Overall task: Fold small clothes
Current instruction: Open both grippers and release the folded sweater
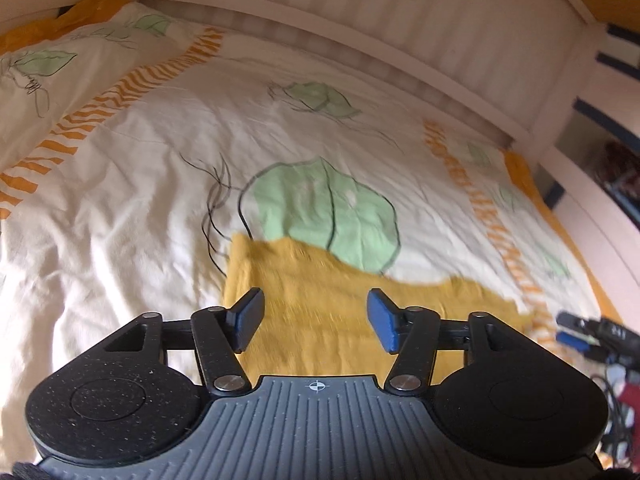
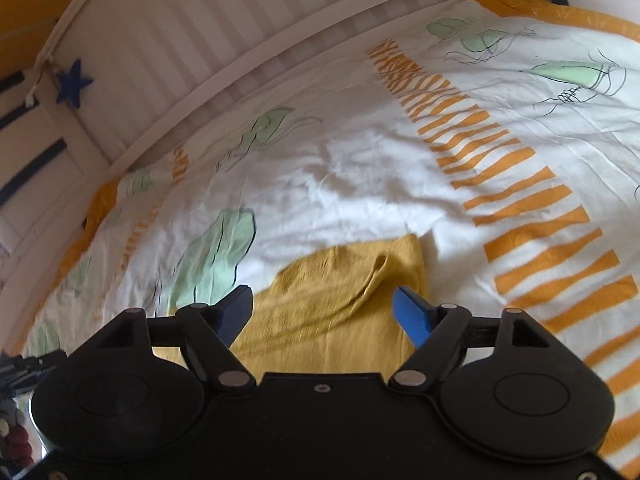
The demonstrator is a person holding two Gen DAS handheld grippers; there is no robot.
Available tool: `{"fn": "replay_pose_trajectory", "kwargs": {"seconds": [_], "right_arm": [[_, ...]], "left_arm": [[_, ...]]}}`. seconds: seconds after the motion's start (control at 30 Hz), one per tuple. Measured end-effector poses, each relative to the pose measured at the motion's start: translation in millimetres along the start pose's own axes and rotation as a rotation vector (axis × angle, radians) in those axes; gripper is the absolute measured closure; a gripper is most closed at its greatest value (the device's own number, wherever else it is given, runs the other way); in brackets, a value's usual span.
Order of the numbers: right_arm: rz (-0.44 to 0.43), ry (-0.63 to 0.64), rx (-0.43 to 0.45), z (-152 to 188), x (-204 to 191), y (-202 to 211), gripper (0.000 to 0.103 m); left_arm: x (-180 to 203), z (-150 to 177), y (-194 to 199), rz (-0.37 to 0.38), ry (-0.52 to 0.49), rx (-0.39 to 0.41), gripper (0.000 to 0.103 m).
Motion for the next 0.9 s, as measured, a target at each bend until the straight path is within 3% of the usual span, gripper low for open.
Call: {"fn": "replay_pose_trajectory", "kwargs": {"seconds": [0.17,0.3,0.5,0.6,0.9], "right_arm": [[0.026,0.136,-0.055,34,-25,5,0.019],[0.043,0.229,-0.079,51,-44,-3,0.019],[0.070,0.341,-0.110,58,-64,-27,0.019],[0.100,0.382,-0.135,61,-67,-45,0.019],[0.214,0.474,-0.182,54,-69,-111,0.015]], "left_arm": [[9,34,-7,-0.063,-0.135,-0.022,0.041],[4,51,-29,-0.094,-0.188,-0.028,0.041],[-25,65,-59,-0.134,-0.162,-0.089,0.041],[-38,73,-68,-0.110,-0.112,-0.128,0.041],[-35,69,-73,-0.092,-0.108,-0.164,0.036]]}}
Point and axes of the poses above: each gripper's, at about its wrist camera, not at the fingertips, and y roughly against the way its jaws point, x to its right, z to its underside, the point moved 9 cm from there along -y, roughly the way its jaws point, and after that the axes turned 1 degree about y, right-handed, at the moved point
